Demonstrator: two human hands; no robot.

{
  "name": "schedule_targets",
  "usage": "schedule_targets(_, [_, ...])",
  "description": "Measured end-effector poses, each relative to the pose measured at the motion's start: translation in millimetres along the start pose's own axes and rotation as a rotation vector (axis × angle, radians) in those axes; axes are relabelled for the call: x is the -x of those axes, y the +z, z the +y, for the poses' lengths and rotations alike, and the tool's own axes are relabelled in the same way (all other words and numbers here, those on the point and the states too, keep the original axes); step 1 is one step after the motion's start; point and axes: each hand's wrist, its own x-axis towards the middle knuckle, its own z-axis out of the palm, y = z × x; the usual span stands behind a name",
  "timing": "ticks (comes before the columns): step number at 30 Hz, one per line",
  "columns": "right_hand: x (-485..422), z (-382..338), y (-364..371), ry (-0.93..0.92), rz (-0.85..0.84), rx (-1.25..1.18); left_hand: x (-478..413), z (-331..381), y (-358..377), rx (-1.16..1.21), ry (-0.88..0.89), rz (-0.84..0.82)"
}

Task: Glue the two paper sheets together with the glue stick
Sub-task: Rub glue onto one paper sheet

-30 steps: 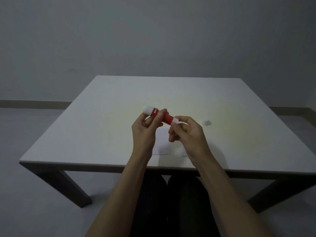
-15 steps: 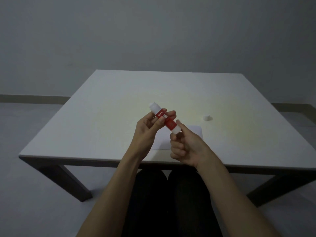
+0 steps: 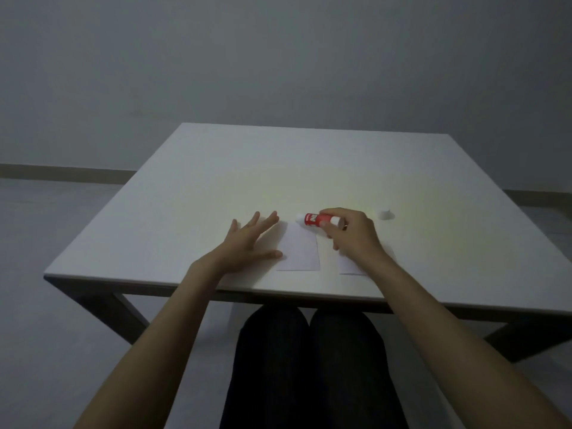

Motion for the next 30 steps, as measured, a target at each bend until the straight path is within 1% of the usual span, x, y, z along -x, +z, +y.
schedule_targets(2, [-4.1,1.1,8.3,-0.08,0.001,0.1,-6.3,1.8,1.6,-0.024,0.013,0.003])
schedule_targets(7, [-2.8,1.0,14.0,-0.219,-0.009,0.233,-13.9,-5.0,1.7,-0.106,0.026,-0.027])
schedule_targets(10, [13.2,3.8,14.7,-0.365,-0.128,0.292,-17.6,-9.8,1.8,-0.187,0.046,-0.054])
schedule_targets(12, [19.2,6.9,10.2,-0.404,-0.224,0.273,-19.7,-12.5,1.9,-0.219,0.048,-0.071])
schedule_targets(13, [18.2,7.7,6.6,-0.397,-0.238,0.257,-20.6,-13.6,1.9,-0.23,0.048,-0.076])
schedule_targets(14, [15.2,8.2,2.8,-0.371,-0.218,0.258,-21.2,-14.8,1.9,-0.24,0.049,-0.078])
schedule_targets(17, [5.8,9.5,-4.7,-0.243,-0.026,0.359,-21.8,-17.4,2.1,-0.257,0.047,-0.079])
schedule_targets(18, [7.5,8.7,-3.5,-0.24,0.005,0.378,-21.7,-17.9,2.4,-0.259,0.048,-0.078])
schedule_targets(19, [12.4,7.5,-0.5,-0.272,-0.011,0.374,-21.8,-18.2,2.7,-0.263,0.049,-0.077])
schedule_targets(21, [27.8,5.0,4.7,-0.379,-0.129,0.344,-22.5,-18.2,3.8,-0.267,0.05,-0.078])
schedule_targets(23, [35.0,4.6,1.4,-0.422,-0.225,0.34,-22.8,-18.3,3.9,-0.269,0.044,-0.075])
schedule_targets(25, [27.1,6.2,-6.3,-0.356,-0.189,0.341,-23.1,-17.7,3.4,-0.262,0.047,-0.084])
schedule_targets(27, [17.6,10.5,-13.7,-0.253,-0.071,0.364,-24.0,-17.0,3.0,-0.277,0.076,-0.106])
schedule_targets(28, [16.5,11.9,-15.1,-0.231,-0.028,0.375,-24.4,-16.4,2.6,-0.298,0.092,-0.12])
schedule_targets(29, [17.5,12.4,-15.1,-0.244,-0.026,0.375,-24.8,-15.6,1.8,-0.315,0.1,-0.132])
schedule_targets(30, [21.0,12.1,-14.4,-0.281,-0.07,0.363,-25.2,-15.2,1.1,-0.321,0.102,-0.137])
